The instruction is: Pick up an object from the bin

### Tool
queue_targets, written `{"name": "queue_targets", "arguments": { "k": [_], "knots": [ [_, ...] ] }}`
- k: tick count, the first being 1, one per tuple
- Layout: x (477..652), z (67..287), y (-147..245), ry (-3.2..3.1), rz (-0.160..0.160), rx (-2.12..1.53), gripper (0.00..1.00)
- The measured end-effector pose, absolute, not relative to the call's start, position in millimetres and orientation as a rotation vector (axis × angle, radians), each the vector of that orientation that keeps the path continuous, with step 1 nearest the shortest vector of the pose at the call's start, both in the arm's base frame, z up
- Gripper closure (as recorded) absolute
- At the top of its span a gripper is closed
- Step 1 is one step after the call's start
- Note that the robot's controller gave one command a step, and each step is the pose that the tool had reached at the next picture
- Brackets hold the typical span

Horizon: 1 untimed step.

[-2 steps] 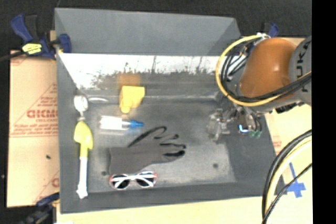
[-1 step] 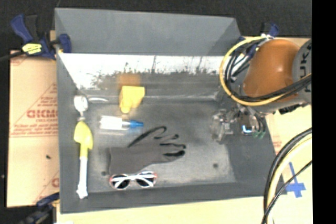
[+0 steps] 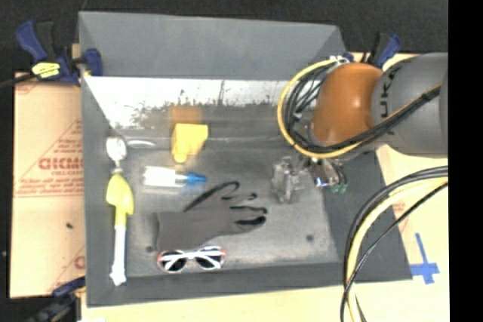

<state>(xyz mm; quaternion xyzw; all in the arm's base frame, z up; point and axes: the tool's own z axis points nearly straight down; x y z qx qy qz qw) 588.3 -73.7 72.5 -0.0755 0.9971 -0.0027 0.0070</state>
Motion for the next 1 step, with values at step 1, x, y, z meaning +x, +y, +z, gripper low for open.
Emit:
{"name": "queue_targets", "arguments": {
  "k": [1],
  "knots": [
    [585.1,72.8,-73.3,3.119,-0.007,-0.233,1.00]
  ]
}}
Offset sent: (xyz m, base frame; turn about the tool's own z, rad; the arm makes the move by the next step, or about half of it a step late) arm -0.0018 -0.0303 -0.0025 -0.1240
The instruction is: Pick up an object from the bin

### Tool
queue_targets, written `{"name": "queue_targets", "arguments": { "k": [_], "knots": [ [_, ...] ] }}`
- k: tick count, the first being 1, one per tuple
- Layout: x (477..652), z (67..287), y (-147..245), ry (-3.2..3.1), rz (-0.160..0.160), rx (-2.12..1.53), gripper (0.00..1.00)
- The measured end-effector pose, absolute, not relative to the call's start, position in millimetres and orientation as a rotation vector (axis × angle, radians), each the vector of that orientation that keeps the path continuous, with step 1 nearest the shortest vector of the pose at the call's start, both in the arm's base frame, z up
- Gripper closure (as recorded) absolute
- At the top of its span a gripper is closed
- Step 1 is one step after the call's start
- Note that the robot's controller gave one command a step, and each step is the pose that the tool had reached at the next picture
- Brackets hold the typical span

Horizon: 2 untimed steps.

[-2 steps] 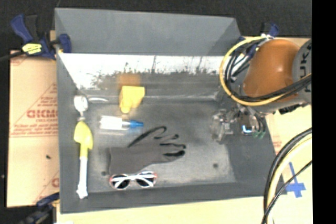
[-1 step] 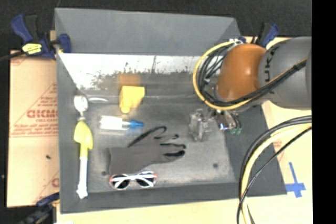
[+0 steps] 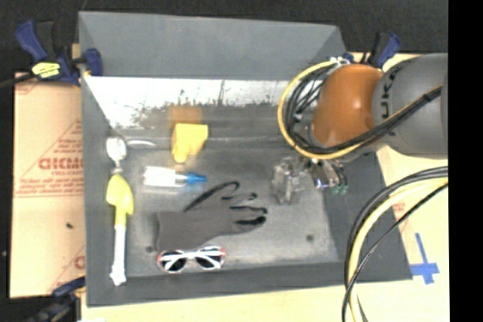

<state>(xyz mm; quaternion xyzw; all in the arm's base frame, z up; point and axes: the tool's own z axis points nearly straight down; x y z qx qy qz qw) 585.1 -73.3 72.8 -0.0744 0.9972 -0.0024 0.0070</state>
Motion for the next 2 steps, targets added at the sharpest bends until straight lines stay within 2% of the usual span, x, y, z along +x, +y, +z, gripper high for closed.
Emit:
{"name": "queue_targets", "arguments": {
  "k": [1,2],
  "knots": [
    [579.7,72.4,-96.7,3.103,-0.011,-0.369,1.00],
    [578.2,72.2,-19.5,3.108,-0.010,-0.275,1.00]
  ]
}}
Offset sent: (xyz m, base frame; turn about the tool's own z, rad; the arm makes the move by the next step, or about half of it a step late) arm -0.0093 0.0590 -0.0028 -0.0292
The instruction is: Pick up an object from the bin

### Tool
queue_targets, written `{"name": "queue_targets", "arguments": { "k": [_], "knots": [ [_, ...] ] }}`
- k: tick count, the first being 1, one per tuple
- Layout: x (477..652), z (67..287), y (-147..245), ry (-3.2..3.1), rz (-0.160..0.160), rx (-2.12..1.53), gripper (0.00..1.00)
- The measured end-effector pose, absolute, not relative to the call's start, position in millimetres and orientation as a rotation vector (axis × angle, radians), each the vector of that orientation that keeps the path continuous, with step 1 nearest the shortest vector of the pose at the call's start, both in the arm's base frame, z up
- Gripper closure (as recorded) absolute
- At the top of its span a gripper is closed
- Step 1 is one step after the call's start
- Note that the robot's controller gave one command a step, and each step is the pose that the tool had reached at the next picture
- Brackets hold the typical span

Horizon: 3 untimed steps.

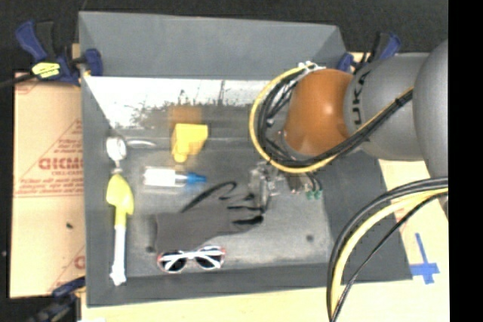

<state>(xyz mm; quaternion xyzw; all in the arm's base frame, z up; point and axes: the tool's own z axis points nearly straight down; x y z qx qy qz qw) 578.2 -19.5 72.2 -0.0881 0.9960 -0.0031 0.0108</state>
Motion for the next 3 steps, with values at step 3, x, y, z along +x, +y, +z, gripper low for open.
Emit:
{"name": "queue_targets", "arguments": {
  "k": [3],
  "knots": [
    [575.6,79.5,-21.0,3.111,-0.003,0.160,1.00]
  ]
}}
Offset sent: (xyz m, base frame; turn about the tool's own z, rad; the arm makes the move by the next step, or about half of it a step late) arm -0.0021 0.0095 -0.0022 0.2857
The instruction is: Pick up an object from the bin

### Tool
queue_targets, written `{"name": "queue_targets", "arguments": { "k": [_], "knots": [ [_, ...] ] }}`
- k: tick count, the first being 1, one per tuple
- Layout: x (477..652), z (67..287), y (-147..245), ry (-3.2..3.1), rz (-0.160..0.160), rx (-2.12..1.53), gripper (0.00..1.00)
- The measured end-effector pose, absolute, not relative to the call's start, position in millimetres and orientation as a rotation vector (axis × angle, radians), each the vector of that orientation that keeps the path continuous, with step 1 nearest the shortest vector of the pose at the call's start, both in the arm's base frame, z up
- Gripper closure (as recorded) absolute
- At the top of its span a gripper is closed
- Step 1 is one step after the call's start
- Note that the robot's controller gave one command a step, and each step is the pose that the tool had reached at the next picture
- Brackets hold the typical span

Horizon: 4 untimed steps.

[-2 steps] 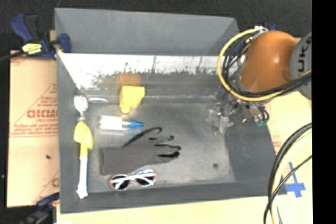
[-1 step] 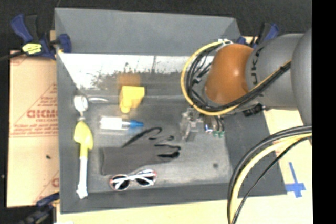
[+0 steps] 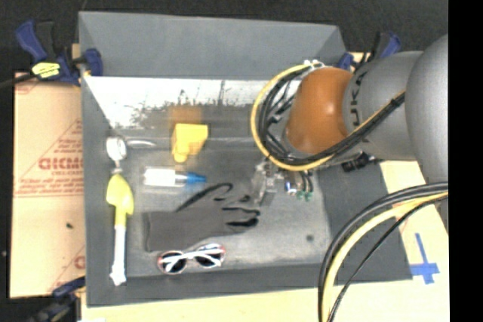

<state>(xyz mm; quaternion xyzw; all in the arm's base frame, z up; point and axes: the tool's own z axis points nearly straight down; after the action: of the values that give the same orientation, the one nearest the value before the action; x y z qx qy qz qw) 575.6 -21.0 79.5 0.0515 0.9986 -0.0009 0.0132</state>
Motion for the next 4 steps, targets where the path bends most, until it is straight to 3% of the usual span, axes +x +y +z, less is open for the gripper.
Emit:
{"name": "queue_targets", "arguments": {
  "k": [1,2,3,4],
  "knots": [
    [587.8,73.1,-40.1,3.109,-0.005,0.095,1.00],
    [599.6,72.6,41.4,3.109,-0.006,-0.067,1.00],
    [604.5,72.9,1.0,3.068,0.005,0.486,1.00],
    [612.0,79.3,109.5,3.096,-0.005,-0.160,0.00]
  ]
}}
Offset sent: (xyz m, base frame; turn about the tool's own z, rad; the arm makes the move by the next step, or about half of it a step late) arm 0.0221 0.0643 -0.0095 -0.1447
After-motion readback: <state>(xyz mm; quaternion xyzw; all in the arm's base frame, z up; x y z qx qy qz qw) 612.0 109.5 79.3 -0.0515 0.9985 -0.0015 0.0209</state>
